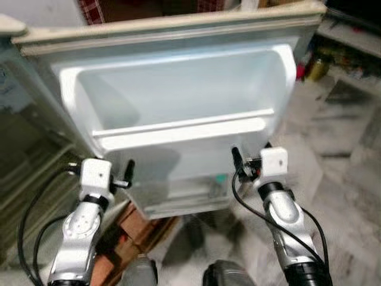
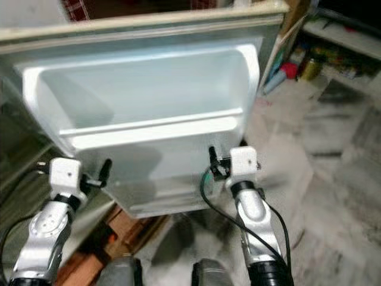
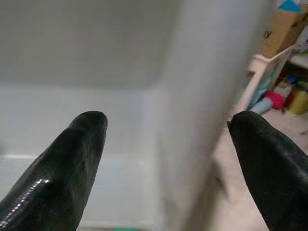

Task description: Restocking fridge

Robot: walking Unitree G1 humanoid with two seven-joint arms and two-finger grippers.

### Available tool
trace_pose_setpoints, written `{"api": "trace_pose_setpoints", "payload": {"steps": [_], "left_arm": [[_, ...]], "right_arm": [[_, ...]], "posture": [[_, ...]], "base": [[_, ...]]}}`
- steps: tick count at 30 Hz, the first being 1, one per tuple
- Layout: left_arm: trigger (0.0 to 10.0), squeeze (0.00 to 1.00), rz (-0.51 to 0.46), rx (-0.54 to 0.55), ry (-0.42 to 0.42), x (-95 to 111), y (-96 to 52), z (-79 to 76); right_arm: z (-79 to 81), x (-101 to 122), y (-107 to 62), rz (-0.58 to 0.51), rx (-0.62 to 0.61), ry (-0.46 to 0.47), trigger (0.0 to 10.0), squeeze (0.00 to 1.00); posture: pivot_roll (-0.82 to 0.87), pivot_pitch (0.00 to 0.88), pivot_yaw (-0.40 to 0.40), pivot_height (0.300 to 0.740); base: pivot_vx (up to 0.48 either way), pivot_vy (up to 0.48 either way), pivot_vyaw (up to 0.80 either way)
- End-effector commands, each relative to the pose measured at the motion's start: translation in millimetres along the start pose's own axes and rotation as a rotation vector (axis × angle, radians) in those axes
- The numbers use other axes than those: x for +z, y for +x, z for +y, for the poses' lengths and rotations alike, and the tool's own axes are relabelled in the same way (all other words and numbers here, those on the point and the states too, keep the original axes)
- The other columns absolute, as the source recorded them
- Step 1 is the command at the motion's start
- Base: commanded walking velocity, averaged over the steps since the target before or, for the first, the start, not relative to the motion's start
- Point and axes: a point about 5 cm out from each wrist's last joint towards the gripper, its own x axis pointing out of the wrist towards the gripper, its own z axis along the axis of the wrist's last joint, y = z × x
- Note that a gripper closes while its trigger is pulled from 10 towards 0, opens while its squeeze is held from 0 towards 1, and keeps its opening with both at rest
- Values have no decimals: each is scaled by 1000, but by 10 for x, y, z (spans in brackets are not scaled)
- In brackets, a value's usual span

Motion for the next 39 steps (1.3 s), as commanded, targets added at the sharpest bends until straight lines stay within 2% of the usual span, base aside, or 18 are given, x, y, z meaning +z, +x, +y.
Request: {"api": "trace_pose_setpoints", "payload": {"steps": [1, 10, 16, 17, 23, 27, 35, 39], "left_arm": [[10000, 0, 24, 15, 21, -38, -44, 66], [10000, 0, 18, 18, 19, -29, -23, 66], [10000, 0, 21, 17, 19, -31, -23, 63], [10000, 0, 21, 17, 19, -31, -24, 63], [10000, 0, 18, 16, 15, -31, -26, 49], [10000, 0, 17, 11, 16, -30, -26, 36], [10000, 0, 17, -5, 17, -30, -18, 6], [10000, 0, 15, -5, 24, -28, -13, 5]], "right_arm": [[29, 22, 38, -2, 14, 10, 10000, 0], [49, 44, 68, -15, 45, 17, 10000, 0], [135, 47, 60, -20, 136, 48, 10000, 0], [149, 42, 55, -12, 153, 19, 10000, 0], [164, 5, 30, 4, 190, 26, 10000, 0], [160, 13, 25, -3, 186, -5, 10000, 0], [150, 25, 20, -14, 181, -1, 10000, 0], [122, 28, 28, -17, 159, -55, 10000, 0]], "posture": [[33, 130, -22, 740], [33, 125, -26, 740], [36, 124, -27, 740], [37, 125, -28, 740], [36, 130, -29, 740], [34, 133, -29, 740], [33, 138, -28, 740], [33, 138, -29, 740]], "base": [[0, -435, 0], [0, -432, 0], [0, -434, 0], [0, -435, 0], [0, -428, 0], [0, -423, 0], [0, -399, 800], [0, -389, 800]]}}
